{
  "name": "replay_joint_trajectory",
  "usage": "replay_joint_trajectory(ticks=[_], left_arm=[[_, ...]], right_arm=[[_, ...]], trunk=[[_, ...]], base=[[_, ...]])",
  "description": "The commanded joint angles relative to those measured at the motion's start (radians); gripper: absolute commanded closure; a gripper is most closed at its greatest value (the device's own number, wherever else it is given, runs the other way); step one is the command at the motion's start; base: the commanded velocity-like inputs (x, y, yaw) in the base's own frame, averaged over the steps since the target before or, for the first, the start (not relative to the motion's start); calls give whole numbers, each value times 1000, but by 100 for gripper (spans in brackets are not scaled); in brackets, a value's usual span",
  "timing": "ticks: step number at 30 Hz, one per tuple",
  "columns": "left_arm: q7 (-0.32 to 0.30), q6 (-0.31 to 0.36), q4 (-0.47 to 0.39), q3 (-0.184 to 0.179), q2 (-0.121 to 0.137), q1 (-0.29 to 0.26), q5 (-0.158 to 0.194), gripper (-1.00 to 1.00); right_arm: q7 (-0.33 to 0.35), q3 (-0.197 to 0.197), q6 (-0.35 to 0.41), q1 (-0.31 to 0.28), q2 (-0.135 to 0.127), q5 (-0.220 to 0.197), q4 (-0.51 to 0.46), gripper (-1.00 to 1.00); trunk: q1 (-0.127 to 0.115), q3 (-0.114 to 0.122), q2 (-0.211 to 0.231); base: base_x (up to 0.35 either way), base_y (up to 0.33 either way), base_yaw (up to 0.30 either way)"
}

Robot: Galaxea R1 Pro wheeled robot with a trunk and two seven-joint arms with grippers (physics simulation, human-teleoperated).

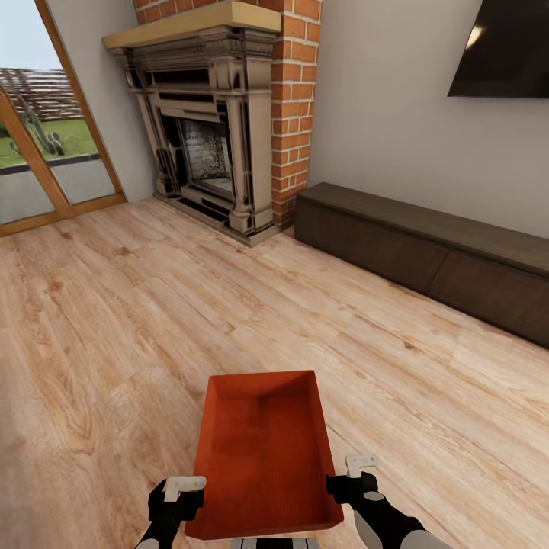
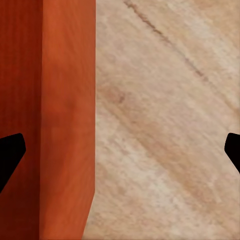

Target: Move the two storage containers from the living room to the garage. In the garage, place one container on the floor and stack the other container on top of it (either order is fine).

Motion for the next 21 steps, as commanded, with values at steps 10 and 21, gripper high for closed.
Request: replay_joint_trajectory(ticks=[10, 21], left_arm=[[4, -3, 2, 4, -1, 0, -10, -100], [4, -3, 2, 4, -1, 0, -10, -100]], right_arm=[[-6, 7, -2, 0, 0, 1, 1, -100], [-6, 7, -2, 0, 0, 1, 1, -100]], trunk=[[15, -13, -28], [15, -13, -28]], base=[[0, 0, 0], [0, 0, 0]])
